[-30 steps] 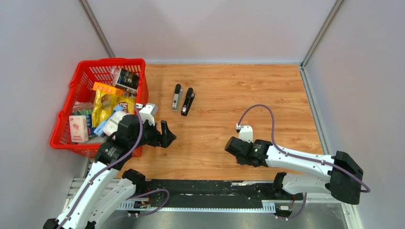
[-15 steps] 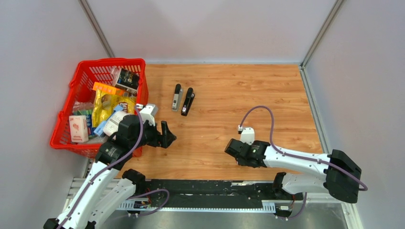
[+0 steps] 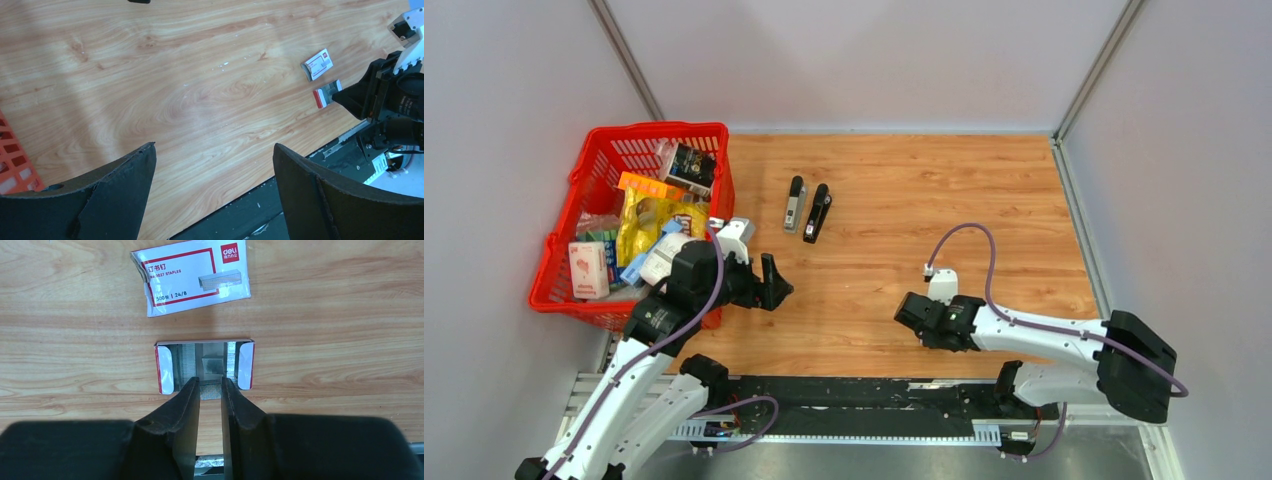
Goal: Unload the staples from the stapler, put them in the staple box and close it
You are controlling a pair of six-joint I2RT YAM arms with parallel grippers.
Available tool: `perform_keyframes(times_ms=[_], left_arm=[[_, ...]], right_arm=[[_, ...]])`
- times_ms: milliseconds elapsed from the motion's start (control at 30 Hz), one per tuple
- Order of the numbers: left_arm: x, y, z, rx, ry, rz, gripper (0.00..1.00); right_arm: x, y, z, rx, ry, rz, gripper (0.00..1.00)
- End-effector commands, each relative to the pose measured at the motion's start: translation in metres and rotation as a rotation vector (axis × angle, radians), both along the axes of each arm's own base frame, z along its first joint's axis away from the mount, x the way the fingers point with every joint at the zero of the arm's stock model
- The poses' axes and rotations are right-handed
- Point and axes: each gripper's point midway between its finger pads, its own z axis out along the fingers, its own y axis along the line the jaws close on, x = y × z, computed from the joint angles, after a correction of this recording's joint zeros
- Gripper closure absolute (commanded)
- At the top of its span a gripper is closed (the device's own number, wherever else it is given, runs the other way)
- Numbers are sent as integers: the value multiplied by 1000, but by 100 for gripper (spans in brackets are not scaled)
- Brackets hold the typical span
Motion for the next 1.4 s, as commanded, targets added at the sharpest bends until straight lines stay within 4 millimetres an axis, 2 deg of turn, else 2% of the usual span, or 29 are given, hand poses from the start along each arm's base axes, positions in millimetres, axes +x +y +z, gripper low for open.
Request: perform_keyframes(times_ms=[0,567,800,967,1267,1367], left_arm=[[3,-3,5,-17,-23,-8,6],[2,-3,7,-20,-29,-8,6],[3,-2,7,-19,-30,-4,6],[2,-2,7,-19,-29,-4,6],[2,-2,7,-19,-30,-4,6],[3,-2,7,-19,-31,-2,6]], right_arm=[[10,5,1,23,-49,-36,77],[15,5,4,19,-61,-45,70],[16,-7,14,7,-92,-63,70],[17,-17,16,17,-108,-88,77],[18,-21,10,-12,-92,-94,99],[19,-20,7,-19,-86,-93,100]])
